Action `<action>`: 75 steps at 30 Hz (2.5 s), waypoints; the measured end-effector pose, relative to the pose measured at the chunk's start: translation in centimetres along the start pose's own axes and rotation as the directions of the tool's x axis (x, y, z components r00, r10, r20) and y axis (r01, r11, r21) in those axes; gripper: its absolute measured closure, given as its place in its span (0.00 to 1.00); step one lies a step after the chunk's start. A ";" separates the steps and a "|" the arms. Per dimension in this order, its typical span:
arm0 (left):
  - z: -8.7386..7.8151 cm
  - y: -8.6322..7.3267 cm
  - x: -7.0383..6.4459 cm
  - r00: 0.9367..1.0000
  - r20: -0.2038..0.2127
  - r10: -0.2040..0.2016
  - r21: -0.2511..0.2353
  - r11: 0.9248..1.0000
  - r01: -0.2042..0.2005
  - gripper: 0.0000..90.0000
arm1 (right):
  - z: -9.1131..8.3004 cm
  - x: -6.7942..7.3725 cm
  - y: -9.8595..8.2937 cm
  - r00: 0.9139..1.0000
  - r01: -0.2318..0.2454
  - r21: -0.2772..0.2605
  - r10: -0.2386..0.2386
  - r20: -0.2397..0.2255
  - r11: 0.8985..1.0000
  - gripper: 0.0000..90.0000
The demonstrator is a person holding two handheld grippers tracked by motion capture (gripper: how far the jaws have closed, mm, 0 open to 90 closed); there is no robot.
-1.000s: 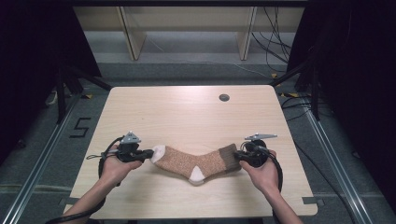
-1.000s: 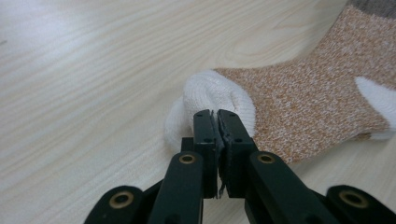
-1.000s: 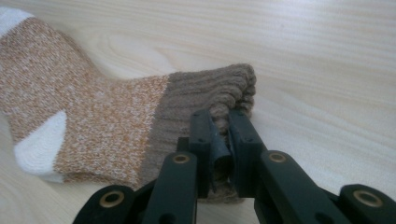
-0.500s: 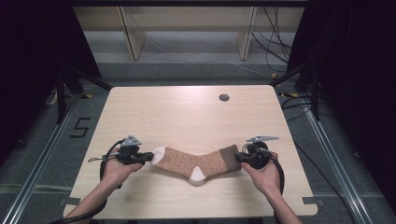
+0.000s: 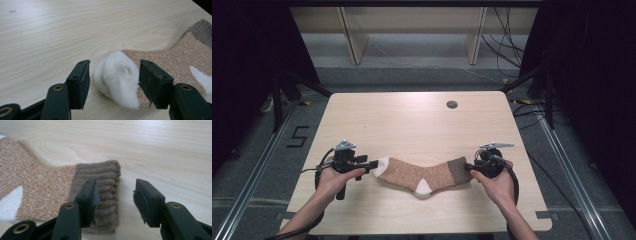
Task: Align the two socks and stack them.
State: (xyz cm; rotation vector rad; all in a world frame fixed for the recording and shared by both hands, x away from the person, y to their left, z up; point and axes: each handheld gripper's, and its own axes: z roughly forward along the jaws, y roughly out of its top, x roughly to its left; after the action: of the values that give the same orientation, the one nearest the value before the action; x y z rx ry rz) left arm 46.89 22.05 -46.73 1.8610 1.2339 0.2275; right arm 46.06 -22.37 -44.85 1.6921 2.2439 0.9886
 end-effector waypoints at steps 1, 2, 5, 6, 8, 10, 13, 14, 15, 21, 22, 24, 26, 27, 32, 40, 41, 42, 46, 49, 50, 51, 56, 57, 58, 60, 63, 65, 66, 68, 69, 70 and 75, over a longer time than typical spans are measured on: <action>0.3 -0.1 0.2 1.000 0.004 -0.022 0.006 1.000 0.022 0.48 | 0.3 -0.3 -0.1 1.000 0.029 -0.013 -0.029 -0.001 0.999 0.58; 0.6 -0.2 0.4 0.999 0.014 -0.037 0.015 0.999 0.037 0.50 | 0.5 -0.3 -0.1 0.999 0.024 0.000 -0.024 0.023 1.000 0.58; 1.7 -0.2 0.5 0.995 0.040 -0.090 0.025 0.996 0.089 0.53 | 1.1 -0.3 -0.4 1.000 0.003 0.018 -0.003 0.016 1.000 0.58; 2.0 -0.2 0.5 0.995 0.043 -0.088 0.033 0.996 0.087 0.54 | 1.2 -0.4 -0.6 1.000 -0.003 0.015 0.003 -0.006 1.000 0.58; 2.4 -0.2 0.3 0.996 0.043 -0.081 0.050 0.996 0.079 0.56 | 1.3 -0.4 -0.7 1.000 -0.015 0.033 0.015 -0.002 0.999 0.59; 2.7 -0.2 0.3 0.997 0.039 -0.070 0.064 0.996 0.068 0.58 | 1.5 -0.7 -0.8 1.000 0.002 0.029 -0.002 0.009 1.000 0.64; 2.8 -0.1 0.1 0.996 0.041 -0.075 0.053 0.996 0.073 0.59 | 1.3 -0.6 -0.7 0.997 -0.003 -0.002 0.003 -0.077 1.000 0.76; 2.7 -0.1 0.2 0.997 0.040 -0.059 0.068 0.996 0.056 0.59 | 1.3 -0.5 -0.7 0.997 0.008 -0.008 -0.008 -0.079 1.000 0.80; 2.8 -0.1 0.1 0.998 0.036 -0.060 0.063 0.996 0.057 0.59 | 1.0 0.0 -0.7 0.996 -0.034 0.013 0.034 -0.083 0.999 0.83; 2.4 0.3 -0.2 0.998 0.032 -0.054 0.034 0.998 0.053 0.57 | 0.3 -0.1 -0.3 0.996 0.022 -0.040 -0.025 -0.086 0.999 0.93; 2.3 0.3 -0.2 0.998 0.036 -0.052 0.030 0.998 0.051 0.57 | 0.1 -0.1 -0.2 0.996 0.041 -0.055 -0.045 -0.078 0.998 0.93; 2.0 0.5 -0.2 0.999 0.033 -0.034 0.032 0.999 0.033 0.57 | -0.2 0.0 -0.1 0.996 0.035 -0.060 -0.039 -0.079 0.998 0.93; 1.9 0.5 -0.3 0.999 0.030 -0.026 0.030 0.999 0.026 0.56 | -0.6 0.3 -0.1 0.999 0.027 -0.043 -0.028 -0.017 0.999 0.93; 1.8 0.5 -0.3 0.999 0.026 -0.025 0.029 0.999 0.024 0.56 | -0.7 0.0 -0.1 0.998 0.047 -0.053 -0.048 -0.027 0.998 0.93; 2.1 0.3 0.0 0.999 0.020 -0.038 0.049 0.998 0.036 0.54 | -0.8 -0.3 -0.2 0.999 0.042 -0.059 -0.042 -0.006 0.997 0.93; 3.0 -0.4 0.1 0.994 0.066 -0.090 0.098 0.992 0.083 0.53 | 0.4 -0.9 -1.2 1.000 -0.016 0.013 0.016 -0.015 1.000 0.89; 3.2 -0.4 0.2 0.993 0.069 -0.096 0.101 0.991 0.089 0.53 | 0.4 -0.9 -1.2 1.000 -0.017 0.020 0.017 0.000 1.000 0.89; 3.3 -0.5 0.3 0.993 0.070 -0.093 0.117 0.990 0.084 0.54 | 0.4 -0.6 -1.2 0.999 -0.044 0.026 0.044 0.009 0.999 0.89; 3.8 -0.6 0.3 0.990 0.071 -0.118 0.117 0.987 0.109 0.55 | 0.6 -0.7 -1.4 0.999 -0.052 0.031 0.052 0.011 0.998 0.89; 4.1 -0.7 0.3 0.989 0.076 -0.124 0.127 0.985 0.114 0.57 | 0.8 -1.1 -1.5 1.000 -0.017 0.019 0.017 0.009 1.000 0.89; 4.1 -0.8 0.3 0.988 0.080 -0.133 0.128 0.984 0.122 0.58 | 0.8 -1.2 -1.4 1.000 -0.004 0.026 0.004 0.017 1.000 0.88; 4.2 -0.8 0.4 0.987 0.084 -0.139 0.127 0.984 0.128 0.60 | 0.6 -1.3 -1.3 1.000 -0.021 0.049 0.022 -0.016 0.999 0.86; 4.1 -0.8 0.3 0.987 0.093 -0.132 0.134 0.984 0.119 0.69 | 0.6 -1.4 -1.3 0.998 -0.059 -0.044 0.058 -0.034 0.997 0.73; 4.1 -0.7 0.3 0.988 0.089 -0.126 0.134 0.985 0.113 0.70 | 0.3 -1.4 -1.1 0.999 -0.049 -0.032 0.048 -0.013 0.998 0.71; 4.1 -0.6 0.2 0.989 0.089 -0.119 0.138 0.985 0.106 0.72 | 0.0 -1.5 -1.1 1.000 -0.021 -0.038 0.021 0.005 0.999 0.70; 4.0 -0.5 0.2 0.990 0.086 -0.110 0.138 0.986 0.098 0.76 | 0.0 -1.2 -1.0 0.999 -0.051 -0.048 0.051 -0.010 0.998 0.69; 4.0 -0.5 0.1 0.991 0.087 -0.103 0.136 0.986 0.091 0.80 | 0.5 -1.6 -1.1 0.999 -0.036 -0.017 0.035 -0.024 0.999 0.67; 3.9 -0.5 0.0 0.991 0.086 -0.103 0.130 0.987 0.092 0.81 | 0.9 -1.7 -1.3 0.999 -0.044 -0.002 0.044 -0.008 0.999 0.66; 3.9 -0.5 0.0 0.991 0.085 -0.101 0.130 0.987 0.089 0.82 | 1.1 -1.8 -1.4 0.998 -0.049 -0.001 0.049 -0.035 0.999 0.65; 3.7 -0.4 -0.1 0.991 0.090 -0.103 0.128 0.988 0.091 0.83 | 1.3 -1.8 -1.5 0.991 -0.092 0.026 0.094 -0.091 0.995 0.65; 3.6 -0.4 -0.1 0.990 0.092 -0.106 0.120 0.988 0.095 0.83 | 1.4 -1.5 -1.6 0.990 -0.122 0.025 0.124 -0.072 0.992 0.65; 3.5 -0.3 -0.2 0.990 0.095 -0.107 0.113 0.989 0.096 0.83 | 1.6 -1.7 -1.6 0.996 -0.066 0.011 0.067 -0.056 0.998 0.65; 2.6 0.6 -0.8 0.988 0.121 -0.098 0.084 0.992 0.089 0.84 | 1.6 -1.9 -1.3 0.999 -0.028 0.036 0.029 -0.031 0.999 0.65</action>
State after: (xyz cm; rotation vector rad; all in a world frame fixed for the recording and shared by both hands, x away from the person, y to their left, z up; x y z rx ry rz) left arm 48.33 19.91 -47.65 1.8492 1.2556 0.0109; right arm 46.49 -23.65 -47.35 1.7396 2.2757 0.9941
